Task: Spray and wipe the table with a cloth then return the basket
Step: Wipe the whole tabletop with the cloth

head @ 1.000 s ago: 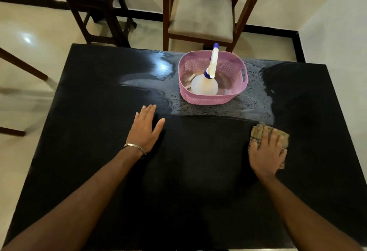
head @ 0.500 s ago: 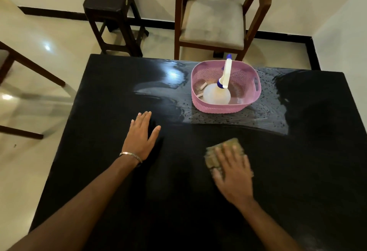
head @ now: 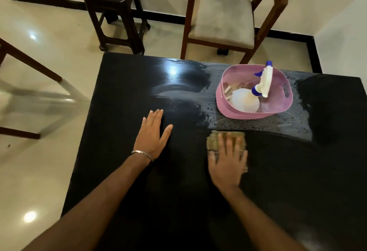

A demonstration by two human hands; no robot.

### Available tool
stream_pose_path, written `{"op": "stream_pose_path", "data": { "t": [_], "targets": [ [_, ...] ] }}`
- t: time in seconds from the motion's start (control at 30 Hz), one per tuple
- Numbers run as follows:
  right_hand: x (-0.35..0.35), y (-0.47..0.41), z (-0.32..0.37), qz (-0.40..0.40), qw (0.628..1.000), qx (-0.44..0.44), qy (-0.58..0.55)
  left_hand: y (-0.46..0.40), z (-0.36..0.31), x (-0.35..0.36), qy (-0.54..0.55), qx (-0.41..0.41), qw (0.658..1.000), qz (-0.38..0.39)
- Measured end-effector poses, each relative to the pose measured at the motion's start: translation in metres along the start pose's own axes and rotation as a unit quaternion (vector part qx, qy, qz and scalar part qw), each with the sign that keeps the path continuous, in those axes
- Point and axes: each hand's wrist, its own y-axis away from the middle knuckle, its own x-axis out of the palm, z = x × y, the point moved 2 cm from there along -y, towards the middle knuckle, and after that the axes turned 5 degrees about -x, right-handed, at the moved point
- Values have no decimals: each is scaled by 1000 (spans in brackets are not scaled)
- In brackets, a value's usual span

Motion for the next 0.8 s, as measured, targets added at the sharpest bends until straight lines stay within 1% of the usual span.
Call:
{"op": "stream_pose_path", "data": {
  "t": [0.1,0.17,0.3,0.43,0.53,0.63,0.8],
  "targets": [
    [13,1,85,58,990,-127,-8,-9,7,-5,12,2,1000,-3],
    [13,-17,113,64,983,-168,-23,-18,13,-8,17,-1,1000,-8],
    [8,-91,140,27,982,-189,-7,-34,24,-15,16,-4,1000,-23],
    [-4,-174,169,29,984,-173,-3,-46,31,-22,17,-9,999,-38],
    [-10,-206,183,35,987,-159,-10,-51,38,-26,7,-11,999,-49],
    [-7,-192,184,22,986,-164,-7,-53,47,-29,3,-17,998,-56],
    [12,-83,167,7,975,-221,-24,-59,57,-31,11,-23,998,-57]
  ]
}}
